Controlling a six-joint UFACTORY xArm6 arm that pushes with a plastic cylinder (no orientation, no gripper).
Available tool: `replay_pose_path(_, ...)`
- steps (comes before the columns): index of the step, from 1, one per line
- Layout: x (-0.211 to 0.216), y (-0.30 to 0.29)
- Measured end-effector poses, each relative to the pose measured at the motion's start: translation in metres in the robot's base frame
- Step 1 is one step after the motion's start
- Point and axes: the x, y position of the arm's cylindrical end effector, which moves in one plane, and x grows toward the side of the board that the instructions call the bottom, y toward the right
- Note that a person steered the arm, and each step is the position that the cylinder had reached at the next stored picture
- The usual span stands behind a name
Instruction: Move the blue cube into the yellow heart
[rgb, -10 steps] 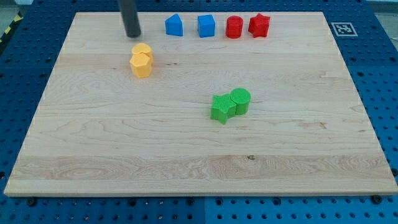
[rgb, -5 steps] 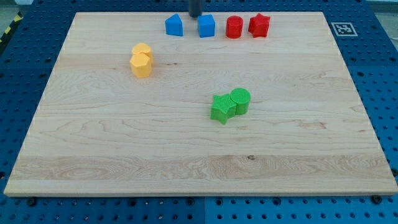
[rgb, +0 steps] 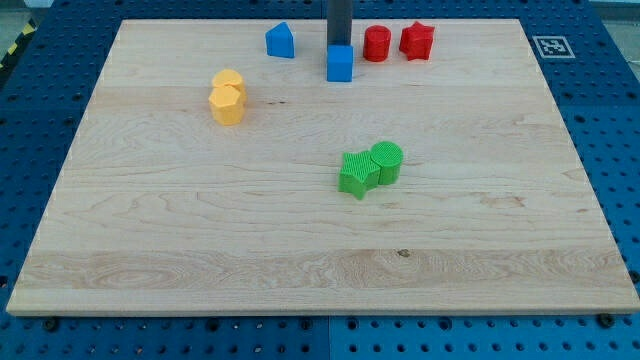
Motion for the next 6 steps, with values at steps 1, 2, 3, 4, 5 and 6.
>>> replay_pose_path(1,0.022,0.016)
replay_pose_path(2,0.036,0.04)
replay_pose_path(3,0.043,0.047)
replay_pose_path(4,0.045,0.046)
replay_pose_path(5,0.053,0.027)
replay_pose_path(6,0.066,-0.024)
